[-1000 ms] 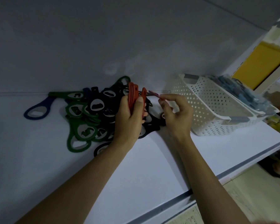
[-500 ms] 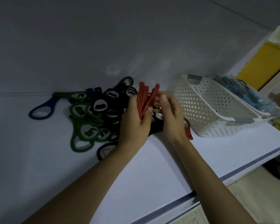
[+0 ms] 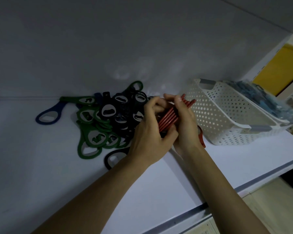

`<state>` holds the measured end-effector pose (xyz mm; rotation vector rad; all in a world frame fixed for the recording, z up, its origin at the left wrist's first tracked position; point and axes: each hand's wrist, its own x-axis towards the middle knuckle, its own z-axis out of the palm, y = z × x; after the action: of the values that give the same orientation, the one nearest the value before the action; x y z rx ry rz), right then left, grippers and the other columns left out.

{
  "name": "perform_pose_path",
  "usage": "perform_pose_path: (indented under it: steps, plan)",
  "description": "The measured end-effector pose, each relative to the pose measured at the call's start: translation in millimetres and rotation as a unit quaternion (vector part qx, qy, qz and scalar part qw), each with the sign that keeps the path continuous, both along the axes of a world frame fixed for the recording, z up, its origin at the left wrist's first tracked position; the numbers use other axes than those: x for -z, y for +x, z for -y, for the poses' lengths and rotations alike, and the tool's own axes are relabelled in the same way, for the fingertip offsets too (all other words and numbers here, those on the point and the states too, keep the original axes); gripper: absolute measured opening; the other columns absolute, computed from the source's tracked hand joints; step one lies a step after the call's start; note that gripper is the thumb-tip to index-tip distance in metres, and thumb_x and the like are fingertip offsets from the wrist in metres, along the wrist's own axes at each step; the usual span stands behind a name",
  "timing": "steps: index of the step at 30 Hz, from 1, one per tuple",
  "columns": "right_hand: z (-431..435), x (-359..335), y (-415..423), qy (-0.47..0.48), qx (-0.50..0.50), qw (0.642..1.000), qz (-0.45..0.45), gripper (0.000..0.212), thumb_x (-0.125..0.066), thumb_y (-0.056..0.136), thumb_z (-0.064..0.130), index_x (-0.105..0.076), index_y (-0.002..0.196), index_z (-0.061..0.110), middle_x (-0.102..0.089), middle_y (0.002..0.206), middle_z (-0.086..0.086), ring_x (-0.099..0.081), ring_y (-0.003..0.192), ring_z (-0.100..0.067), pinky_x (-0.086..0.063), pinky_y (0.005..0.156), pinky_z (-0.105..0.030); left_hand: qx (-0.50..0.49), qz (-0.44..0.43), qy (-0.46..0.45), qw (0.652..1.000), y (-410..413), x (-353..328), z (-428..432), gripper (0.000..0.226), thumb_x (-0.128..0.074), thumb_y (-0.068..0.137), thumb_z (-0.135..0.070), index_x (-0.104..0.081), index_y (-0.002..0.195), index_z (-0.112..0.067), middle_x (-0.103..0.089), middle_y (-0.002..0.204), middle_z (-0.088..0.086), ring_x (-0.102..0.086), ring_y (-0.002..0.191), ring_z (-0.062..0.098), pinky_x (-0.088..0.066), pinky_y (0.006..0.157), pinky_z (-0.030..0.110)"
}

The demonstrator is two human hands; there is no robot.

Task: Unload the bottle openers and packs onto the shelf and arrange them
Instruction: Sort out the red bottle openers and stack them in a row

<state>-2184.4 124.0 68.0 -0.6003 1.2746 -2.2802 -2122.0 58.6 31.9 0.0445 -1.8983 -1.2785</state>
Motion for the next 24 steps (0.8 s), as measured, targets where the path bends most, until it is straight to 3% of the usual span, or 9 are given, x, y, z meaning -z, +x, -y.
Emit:
perform_pose_path:
  steps: [3, 5, 8, 11, 13, 17, 21, 24]
  plan:
    - [8, -4, 4, -0.123, -0.026, 0.971, 0.202, 0.018, -0.053, 0.093, 0.028, -0.059, 0.091, 0.011, -0.066, 0.095, -0.008, -0.063, 0.092, -0.020, -0.048, 0.096, -0.036, -0.081, -0.025, -0.032, 0.996, -1, -1, -1, 0.058, -0.049, 0.083, -0.035, -0.035, 0.135, -0.014, -0.048, 0.126, -0.001, -0.047, 0.114, 0.008, -0.044, 0.094, 0.026]
    - [14, -1, 10, -0.143, -0.037, 0.953, 0.264, 0.022, -0.050, 0.096, 0.028, -0.060, 0.085, 0.011, -0.069, 0.089, -0.006, -0.065, 0.087, -0.017, -0.049, 0.095, -0.032, -0.139, -0.033, -0.030, 0.989, -1, -4, -2, 0.059, -0.041, 0.090, -0.040, -0.036, 0.138, -0.006, -0.041, 0.138, 0.008, -0.039, 0.127, 0.016, -0.037, 0.104, 0.038]
    - [23, 3, 23, -0.125, -0.116, 0.954, 0.245, 0.031, -0.047, 0.095, 0.027, -0.069, 0.081, 0.010, -0.069, 0.081, -0.003, -0.067, 0.079, -0.014, -0.054, 0.082, -0.024, -0.136, -0.053, -0.001, 0.989, 0, -5, 1, 0.058, -0.037, 0.094, -0.036, -0.033, 0.141, -0.003, -0.033, 0.147, 0.011, -0.033, 0.135, 0.017, -0.034, 0.110, 0.038]
    - [22, 8, 29, -0.103, -0.130, 0.965, 0.204, 0.025, -0.046, 0.094, 0.027, -0.064, 0.093, 0.010, -0.071, 0.089, -0.006, -0.068, 0.087, -0.015, -0.055, 0.082, -0.026, -0.148, -0.054, 0.017, 0.987, 0, -5, 3, 0.052, -0.039, 0.095, -0.029, -0.034, 0.140, -0.003, -0.033, 0.148, 0.012, -0.032, 0.136, 0.016, -0.033, 0.110, 0.032]
    - [19, 11, 28, -0.093, -0.128, 0.968, 0.194, 0.028, -0.046, 0.094, 0.031, -0.062, 0.097, 0.008, -0.071, 0.093, -0.007, -0.067, 0.090, -0.017, -0.054, 0.083, -0.027, -0.141, -0.047, 0.019, 0.989, -1, -5, 2, 0.047, -0.039, 0.097, -0.024, -0.035, 0.140, -0.005, -0.034, 0.147, 0.010, -0.033, 0.136, 0.016, -0.035, 0.109, 0.036]
    - [16, 15, 23, -0.096, -0.086, 0.969, 0.209, 0.024, -0.050, 0.086, 0.026, -0.066, 0.086, 0.009, -0.068, 0.080, -0.003, -0.065, 0.079, -0.015, -0.053, 0.076, -0.024, -0.113, -0.037, -0.026, 0.993, -3, -5, 1, 0.042, -0.033, 0.097, -0.017, -0.041, 0.137, -0.006, -0.041, 0.145, 0.006, -0.035, 0.136, 0.017, -0.036, 0.109, 0.042]
    - [20, 4, 28, -0.109, -0.076, 0.963, 0.233, 0.044, -0.036, 0.093, 0.019, -0.071, 0.067, 0.009, -0.067, 0.066, -0.001, -0.065, 0.063, -0.011, -0.054, 0.062, -0.019, -0.121, 0.006, -0.024, 0.992, -1, -14, -1, 0.043, -0.036, 0.092, -0.009, -0.046, 0.133, -0.007, -0.041, 0.145, 0.004, -0.032, 0.138, 0.015, -0.032, 0.112, 0.040]
    - [26, -9, 33, -0.122, -0.101, 0.956, 0.249, 0.037, -0.032, 0.096, 0.017, -0.060, 0.072, 0.012, -0.055, 0.067, 0.001, -0.055, 0.065, -0.009, -0.045, 0.067, -0.018, -0.124, 0.038, -0.031, 0.991, 5, -33, 3, 0.042, -0.041, 0.091, -0.009, -0.046, 0.132, -0.014, -0.043, 0.142, -0.001, -0.037, 0.132, 0.011, -0.035, 0.110, 0.038]
